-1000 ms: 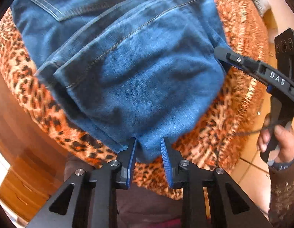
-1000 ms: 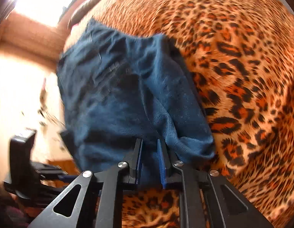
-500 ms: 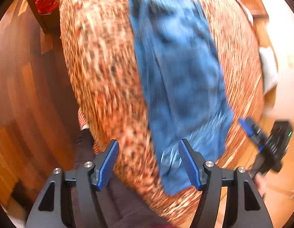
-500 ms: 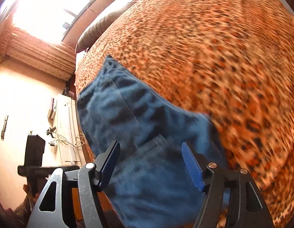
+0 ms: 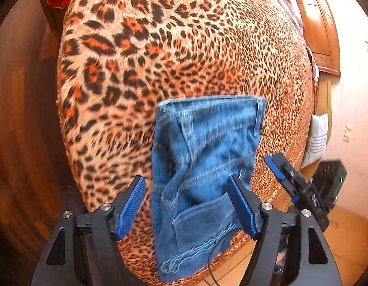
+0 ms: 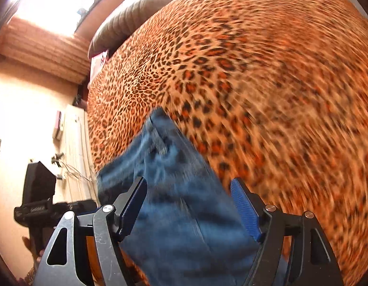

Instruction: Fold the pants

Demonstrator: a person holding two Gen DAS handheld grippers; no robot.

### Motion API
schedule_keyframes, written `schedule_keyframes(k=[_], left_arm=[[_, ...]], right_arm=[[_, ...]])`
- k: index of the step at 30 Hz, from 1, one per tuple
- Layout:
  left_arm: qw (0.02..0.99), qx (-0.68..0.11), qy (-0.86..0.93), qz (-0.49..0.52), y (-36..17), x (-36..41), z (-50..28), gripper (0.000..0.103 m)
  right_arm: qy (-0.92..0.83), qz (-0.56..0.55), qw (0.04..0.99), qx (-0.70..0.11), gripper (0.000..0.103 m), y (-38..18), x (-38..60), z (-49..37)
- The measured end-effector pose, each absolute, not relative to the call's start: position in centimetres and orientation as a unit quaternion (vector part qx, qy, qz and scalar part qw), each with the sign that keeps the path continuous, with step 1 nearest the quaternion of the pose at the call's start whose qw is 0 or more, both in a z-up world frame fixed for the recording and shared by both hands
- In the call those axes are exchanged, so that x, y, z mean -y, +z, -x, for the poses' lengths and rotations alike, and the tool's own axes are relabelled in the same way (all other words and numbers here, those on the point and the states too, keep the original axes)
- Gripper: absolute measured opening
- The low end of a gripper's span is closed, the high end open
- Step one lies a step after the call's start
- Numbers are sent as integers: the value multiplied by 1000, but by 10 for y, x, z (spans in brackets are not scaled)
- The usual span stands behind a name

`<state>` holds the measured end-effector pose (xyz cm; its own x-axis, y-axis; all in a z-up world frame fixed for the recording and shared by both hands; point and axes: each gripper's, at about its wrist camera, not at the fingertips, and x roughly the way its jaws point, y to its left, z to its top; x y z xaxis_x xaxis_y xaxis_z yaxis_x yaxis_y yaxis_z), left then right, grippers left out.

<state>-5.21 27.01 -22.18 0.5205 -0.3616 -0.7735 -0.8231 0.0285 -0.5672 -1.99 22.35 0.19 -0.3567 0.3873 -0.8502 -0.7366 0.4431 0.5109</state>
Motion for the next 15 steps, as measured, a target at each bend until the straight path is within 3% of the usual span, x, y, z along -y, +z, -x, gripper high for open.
schedule_keyframes(k=[10, 11, 12, 13, 14, 15], left_arm=[[551, -454, 233, 660, -251, -295, 39, 73], [557, -454, 239, 653, -250, -294, 36, 73], [568, -451, 242, 645, -248, -292, 32, 61], [580, -461, 246, 625, -245, -289, 28, 29], [587, -472, 246, 610, -243, -287, 25, 25], [595, -473, 242, 603, -241, -285, 25, 22]], right_arm=[[555, 259, 486, -623, 75, -34, -319, 50], [564, 281, 487, -605, 71, -34, -324, 57], [569, 307, 493, -583, 55, -33, -329, 65], [572, 322, 494, -570, 41, -32, -331, 70], [573, 328, 494, -565, 31, -31, -333, 73], [577, 325, 493, -565, 29, -28, -332, 74]])
